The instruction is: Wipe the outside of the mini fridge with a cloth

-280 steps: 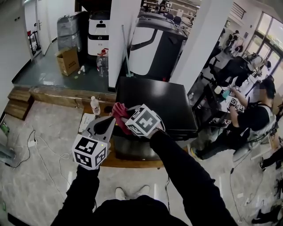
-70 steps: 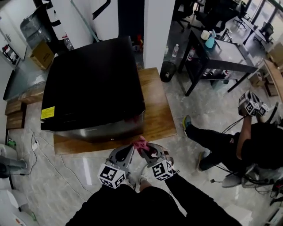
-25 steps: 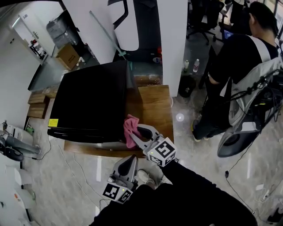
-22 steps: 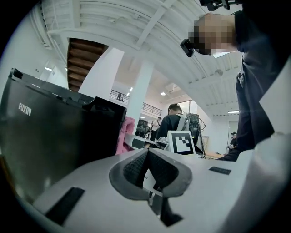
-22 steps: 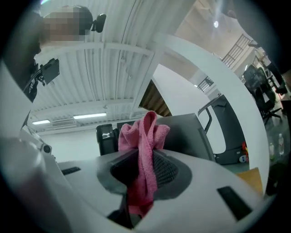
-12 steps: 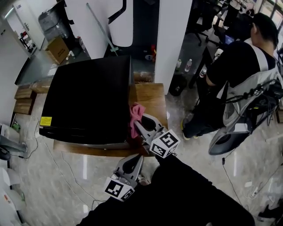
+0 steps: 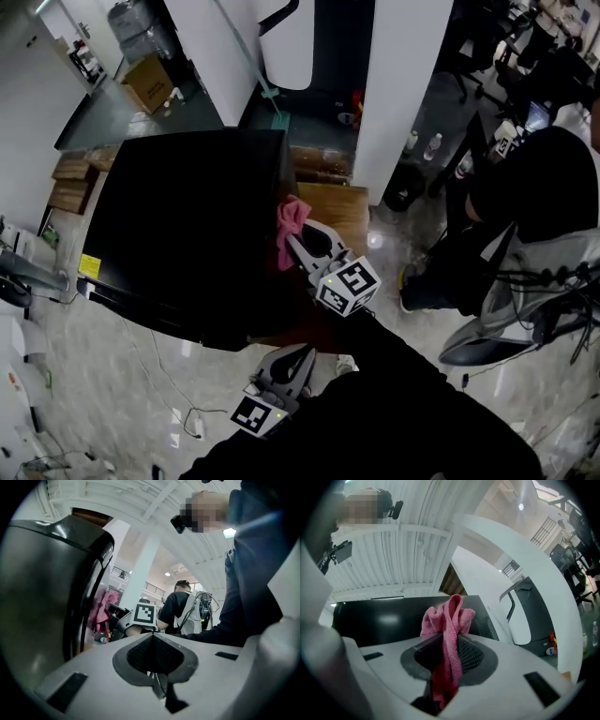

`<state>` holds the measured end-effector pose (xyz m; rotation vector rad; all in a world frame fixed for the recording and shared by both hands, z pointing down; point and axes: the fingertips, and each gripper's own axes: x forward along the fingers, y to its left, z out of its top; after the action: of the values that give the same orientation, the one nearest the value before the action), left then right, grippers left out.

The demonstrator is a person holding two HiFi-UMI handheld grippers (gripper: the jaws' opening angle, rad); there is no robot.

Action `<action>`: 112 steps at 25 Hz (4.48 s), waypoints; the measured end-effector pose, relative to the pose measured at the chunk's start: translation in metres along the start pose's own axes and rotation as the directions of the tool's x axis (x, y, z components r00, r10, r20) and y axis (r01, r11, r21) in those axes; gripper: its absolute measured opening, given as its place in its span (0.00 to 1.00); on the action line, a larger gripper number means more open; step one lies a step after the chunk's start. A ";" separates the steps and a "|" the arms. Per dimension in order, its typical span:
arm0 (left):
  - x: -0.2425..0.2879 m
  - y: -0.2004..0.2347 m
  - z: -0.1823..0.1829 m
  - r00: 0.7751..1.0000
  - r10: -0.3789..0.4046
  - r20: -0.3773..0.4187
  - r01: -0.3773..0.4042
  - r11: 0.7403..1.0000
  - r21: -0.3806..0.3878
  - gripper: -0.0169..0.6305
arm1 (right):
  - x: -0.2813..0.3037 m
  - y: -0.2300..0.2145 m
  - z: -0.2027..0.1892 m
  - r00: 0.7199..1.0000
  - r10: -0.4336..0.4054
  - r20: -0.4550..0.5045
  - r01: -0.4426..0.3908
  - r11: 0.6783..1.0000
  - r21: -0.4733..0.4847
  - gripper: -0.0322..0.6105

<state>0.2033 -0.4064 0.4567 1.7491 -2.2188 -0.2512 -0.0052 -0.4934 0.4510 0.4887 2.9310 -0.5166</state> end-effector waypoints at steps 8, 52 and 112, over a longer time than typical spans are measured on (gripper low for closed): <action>0.048 0.011 0.010 0.991 0.132 0.005 -0.132 0.991 0.003 0.04 | 0.045 -0.074 0.014 1.000 0.019 -0.005 -0.019 1.000 -0.019 0.19; 0.005 0.066 -0.130 0.955 0.218 -0.200 -0.237 0.969 -0.071 0.03 | -0.087 0.010 -0.244 0.912 0.036 -0.409 0.084 0.959 0.272 0.18; -0.458 0.047 -0.025 0.907 0.398 0.140 -0.406 0.913 0.031 0.04 | -0.103 0.497 -0.118 0.830 0.378 -0.411 -0.421 0.907 -0.017 0.19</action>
<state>0.2649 0.0499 0.4365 1.2853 -2.6421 -0.2100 0.2499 -0.0404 0.4246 1.2990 3.0558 -0.2185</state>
